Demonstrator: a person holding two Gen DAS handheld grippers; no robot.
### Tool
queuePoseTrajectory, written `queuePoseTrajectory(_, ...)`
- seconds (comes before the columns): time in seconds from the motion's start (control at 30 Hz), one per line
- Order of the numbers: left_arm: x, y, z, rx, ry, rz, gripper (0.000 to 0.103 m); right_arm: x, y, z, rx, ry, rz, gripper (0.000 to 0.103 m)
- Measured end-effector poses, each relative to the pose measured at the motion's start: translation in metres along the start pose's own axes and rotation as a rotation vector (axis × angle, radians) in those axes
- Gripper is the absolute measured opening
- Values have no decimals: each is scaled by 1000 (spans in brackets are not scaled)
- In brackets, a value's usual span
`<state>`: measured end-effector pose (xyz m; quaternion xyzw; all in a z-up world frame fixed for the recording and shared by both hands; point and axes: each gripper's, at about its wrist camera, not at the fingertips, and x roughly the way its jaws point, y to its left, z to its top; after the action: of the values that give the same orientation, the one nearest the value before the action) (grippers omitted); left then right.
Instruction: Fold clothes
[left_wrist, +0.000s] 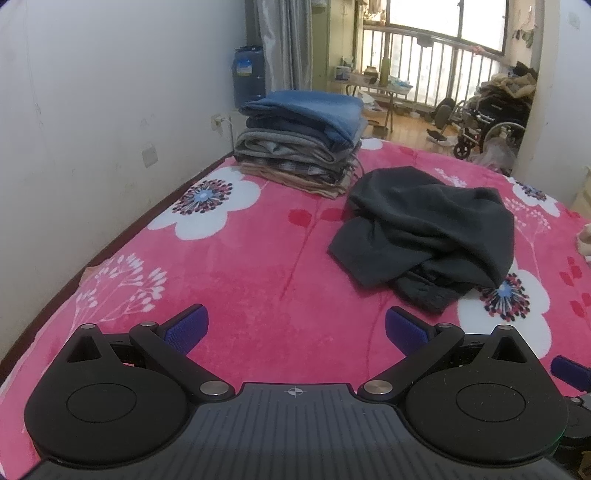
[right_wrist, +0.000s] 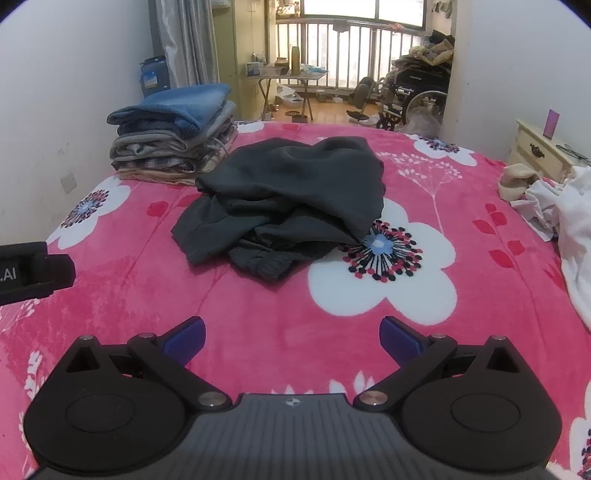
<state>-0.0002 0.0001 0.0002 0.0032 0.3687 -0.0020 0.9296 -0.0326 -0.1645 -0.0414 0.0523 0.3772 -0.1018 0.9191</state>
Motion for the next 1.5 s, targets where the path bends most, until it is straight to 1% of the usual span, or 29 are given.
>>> queuePoseTrajectory(0.13,-1,0,0,4,-5,1,103,-2,-4,0,15,1,11,103)
queuePoseTrajectory(0.43,-5,3,-1,-11,-18,-15,103,-8,-5,4,17,-13,-25,103)
queuePoseTrajectory(0.53,-5,-1,0,-28,-9,-8,103,-8,-7,4,20,-11,-20,103)
queuePoseTrajectory(0.73,-6,-6,-2,-13,-1,-16,103,-7,-10,3,29,-13,-28,103)
queuePoseTrajectory(0.93,-3,-8,-2,-26,32,-31,103,-5,-13,3,42,-8,-32,103)
queuePoseTrajectory(1.0,-1,-9,-3,-30,38,-25,103,-4,-14,2,48,-5,-34,103)
queuePoseTrajectory(1.5,-1,-13,-5,-10,31,-15,103,-2,-14,1,53,4,-35,103)
